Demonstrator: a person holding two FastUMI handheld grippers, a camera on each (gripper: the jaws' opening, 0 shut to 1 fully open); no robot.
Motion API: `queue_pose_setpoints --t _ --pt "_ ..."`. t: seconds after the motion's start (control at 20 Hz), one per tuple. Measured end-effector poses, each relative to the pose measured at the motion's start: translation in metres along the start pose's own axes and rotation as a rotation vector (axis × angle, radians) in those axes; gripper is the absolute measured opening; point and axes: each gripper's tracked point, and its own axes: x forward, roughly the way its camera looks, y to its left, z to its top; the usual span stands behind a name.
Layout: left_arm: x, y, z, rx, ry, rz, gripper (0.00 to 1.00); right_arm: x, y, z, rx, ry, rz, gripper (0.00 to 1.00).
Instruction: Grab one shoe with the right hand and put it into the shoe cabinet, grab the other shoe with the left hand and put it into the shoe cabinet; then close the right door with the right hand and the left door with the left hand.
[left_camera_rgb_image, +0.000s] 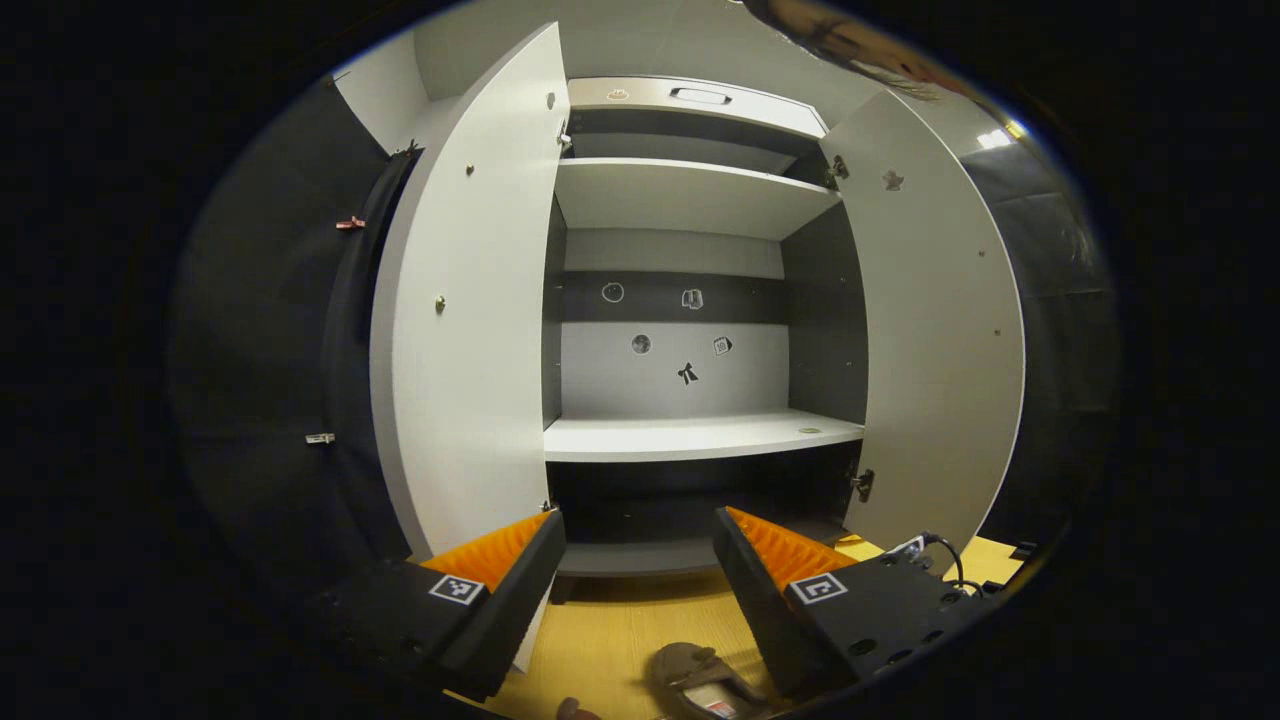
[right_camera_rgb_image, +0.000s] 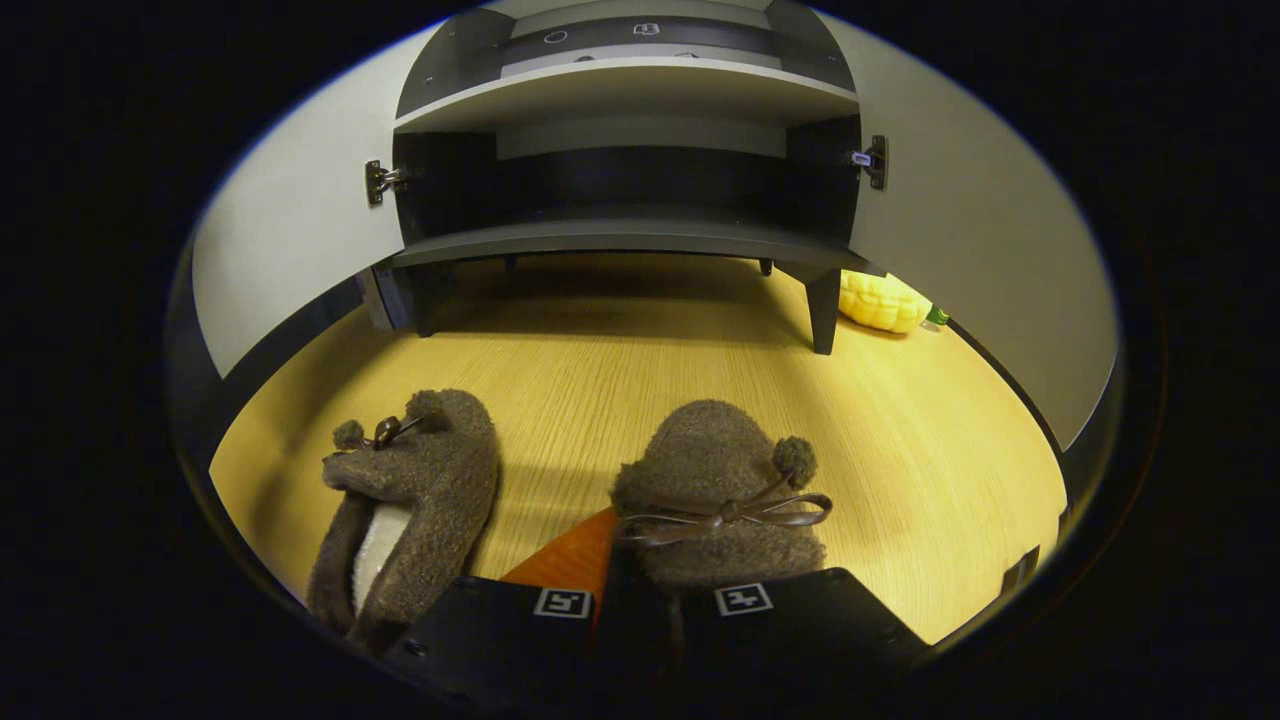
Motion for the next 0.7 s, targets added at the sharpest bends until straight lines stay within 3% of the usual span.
queue_pose_setpoints --t 0.05,0.1,0.2,0.5,0.7 --pt "0.002 0.002 0.000 0.002 0.001 0.004 0.95 -0.001 0.000 0.000 -0.003 -0.001 0.004 0.31" --pt "0.003 0.003 0.000 -0.003 0.000 0.005 0.95 0.000 -0.001 0.002 -0.018 -0.003 0.001 0.32" --pt "0.004 -0.001 0.002 -0.021 -0.003 -0.010 0.95 0.009 -0.002 0.000 -0.018 -0.008 -0.004 0.06" --pt "-0.006 -0.007 0.018 -0.014 -0.022 -0.031 0.95 -0.024 0.018 0.036 0.002 -0.077 0.085 0.06" --pt "-0.028 -0.012 0.039 0.005 -0.044 -0.061 0.95 -0.074 0.023 0.117 -0.015 -0.218 0.105 0.06"
